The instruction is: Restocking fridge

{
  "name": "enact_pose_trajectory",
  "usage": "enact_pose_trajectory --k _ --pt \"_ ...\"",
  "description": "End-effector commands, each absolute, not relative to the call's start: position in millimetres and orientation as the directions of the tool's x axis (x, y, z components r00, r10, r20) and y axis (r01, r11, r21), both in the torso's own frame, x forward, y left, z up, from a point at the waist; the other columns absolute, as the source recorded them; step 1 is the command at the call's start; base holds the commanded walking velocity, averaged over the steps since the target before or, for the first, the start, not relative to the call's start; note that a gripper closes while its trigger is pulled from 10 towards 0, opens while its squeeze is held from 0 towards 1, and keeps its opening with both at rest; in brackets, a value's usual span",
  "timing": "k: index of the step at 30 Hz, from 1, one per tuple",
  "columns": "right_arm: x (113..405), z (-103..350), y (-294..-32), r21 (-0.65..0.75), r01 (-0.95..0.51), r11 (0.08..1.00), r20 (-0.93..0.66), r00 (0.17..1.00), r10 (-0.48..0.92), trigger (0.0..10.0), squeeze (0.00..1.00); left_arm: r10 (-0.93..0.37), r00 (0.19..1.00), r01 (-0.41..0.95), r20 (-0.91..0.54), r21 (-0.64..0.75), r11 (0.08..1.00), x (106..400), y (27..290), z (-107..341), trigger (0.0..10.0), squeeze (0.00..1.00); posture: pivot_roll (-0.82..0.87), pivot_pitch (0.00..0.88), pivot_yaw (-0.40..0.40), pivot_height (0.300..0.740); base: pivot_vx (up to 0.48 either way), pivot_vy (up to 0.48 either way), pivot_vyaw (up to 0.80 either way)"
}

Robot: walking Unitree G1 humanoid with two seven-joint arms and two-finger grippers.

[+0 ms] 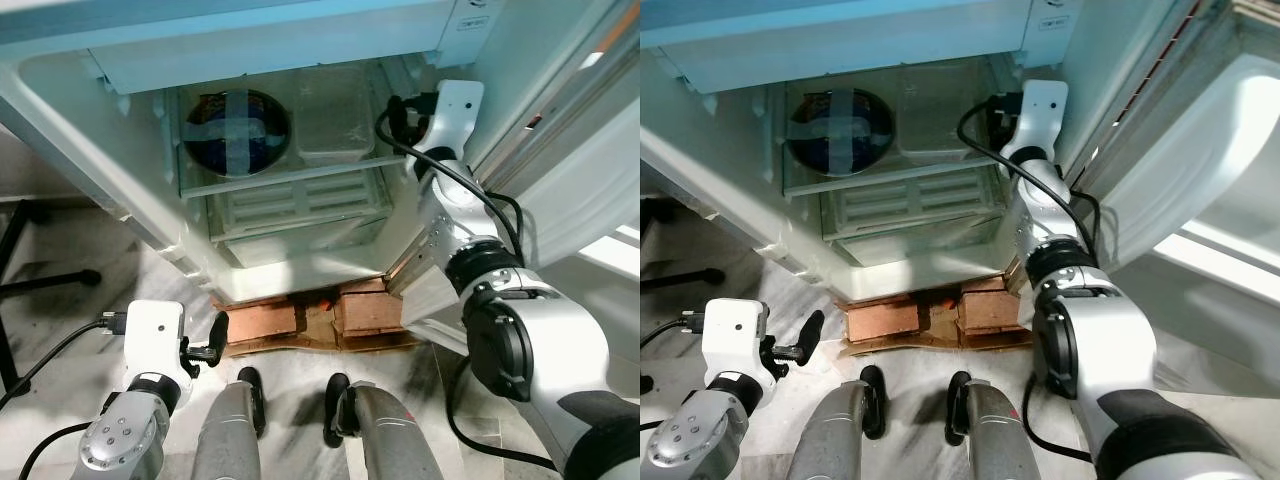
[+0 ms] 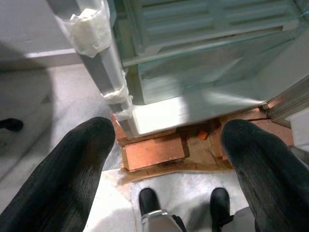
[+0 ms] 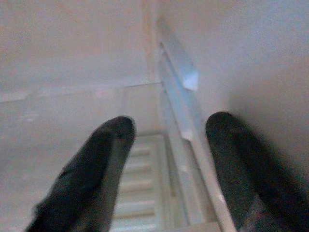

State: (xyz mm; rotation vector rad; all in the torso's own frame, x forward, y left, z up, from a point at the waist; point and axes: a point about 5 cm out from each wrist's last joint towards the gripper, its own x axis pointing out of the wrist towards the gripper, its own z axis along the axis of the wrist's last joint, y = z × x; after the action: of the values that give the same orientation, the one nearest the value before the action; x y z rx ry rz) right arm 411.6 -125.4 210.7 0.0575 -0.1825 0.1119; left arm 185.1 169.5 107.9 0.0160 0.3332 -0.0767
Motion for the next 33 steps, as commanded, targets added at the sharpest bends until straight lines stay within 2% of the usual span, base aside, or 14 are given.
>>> enact_pose_trajectory --k 1,7,16,18,22,26,27,28,29,33 --pt "409.3 201.9 -131.8 0.041 -0.108 0.993 0.169 0.981 0.100 10.0 1.00 -0.065 0.934 0.072 -0.350 0.007 0.997 183.3 170.8 101.8 10.0 0.00 0.26 0.300 -0.056 0.740 0.000 0.000 0.00" --pt "408.9 200.0 -134.9 0.100 -0.166 0.981 0.165 0.975 0.148 10.0 1.00 -0.063 0.942 0.070 -0.331 0.009 0.998 194.0 170.7 99.5 10.0 0.00 0.25 0.268 -0.057 0.740 0.000 0.000 0.00" --pt "397.1 181.3 -124.0 0.154 -0.387 0.909 0.169 0.917 0.362 10.0 1.00 -0.068 0.956 0.080 -0.285 0.029 0.996 209.2 168.7 98.0 10.0 0.00 0.21 0.208 -0.054 0.740 0.000 0.000 0.00" --pt "383.5 169.8 -125.7 0.141 -0.440 0.887 0.190 0.891 0.412 10.0 1.00 -0.067 0.960 0.079 -0.271 0.033 0.996 213.8 166.3 96.7 10.0 0.00 0.19 0.182 -0.051 0.740 0.000 0.000 0.00" --pt "366.7 154.5 -126.5 0.226 -0.452 0.863 0.164 0.891 0.423 10.0 1.00 -0.070 0.962 0.082 -0.264 0.035 0.996 217.7 163.9 95.4 10.0 0.00 0.17 0.161 -0.033 0.740 0.000 0.000 0.00" --pt "351.6 149.1 -123.9 0.201 -0.495 0.845 0.154 0.868 0.472 10.0 1.00 -0.094 0.961 0.109 -0.261 0.044 0.993 221.5 160.7 93.6 10.0 0.00 0.15 0.147 -0.017 0.740 0.000 0.000 0.00" --pt "346.7 148.7 -123.7 0.184 -0.506 0.843 0.157 0.862 0.483 10.0 0.95 -0.101 0.960 0.117 -0.260 0.047 0.992 222.8 160.1 92.7 10.0 0.00 0.15 0.137 -0.016 0.740 0.000 0.000 0.00" --pt "341.7 147.6 -123.6 0.165 -0.514 0.842 0.160 0.856 0.491 10.0 0.43 -0.106 0.960 0.122 -0.259 0.050 0.991 224.2 159.8 91.7 10.0 0.00 0.14 0.127 -0.017 0.740 0.000 0.000 0.00" --pt "336.1 145.9 -123.9 0.158 -0.513 0.844 0.162 0.857 0.490 10.0 0.00 -0.108 0.960 0.125 -0.257 0.051 0.991 226.1 159.7 91.4 10.0 0.00 0.14 0.124 -0.018 0.740 0.000 0.000 0.00" --pt "315.3 137.0 -127.5 0.186 -0.465 0.865 0.142 0.884 0.445 10.0 0.00 -0.107 0.964 0.125 -0.244 0.057 0.991 232.7 160.1 89.5 10.0 0.00 0.14 0.093 -0.031 0.740 0.000 0.000 0.00"
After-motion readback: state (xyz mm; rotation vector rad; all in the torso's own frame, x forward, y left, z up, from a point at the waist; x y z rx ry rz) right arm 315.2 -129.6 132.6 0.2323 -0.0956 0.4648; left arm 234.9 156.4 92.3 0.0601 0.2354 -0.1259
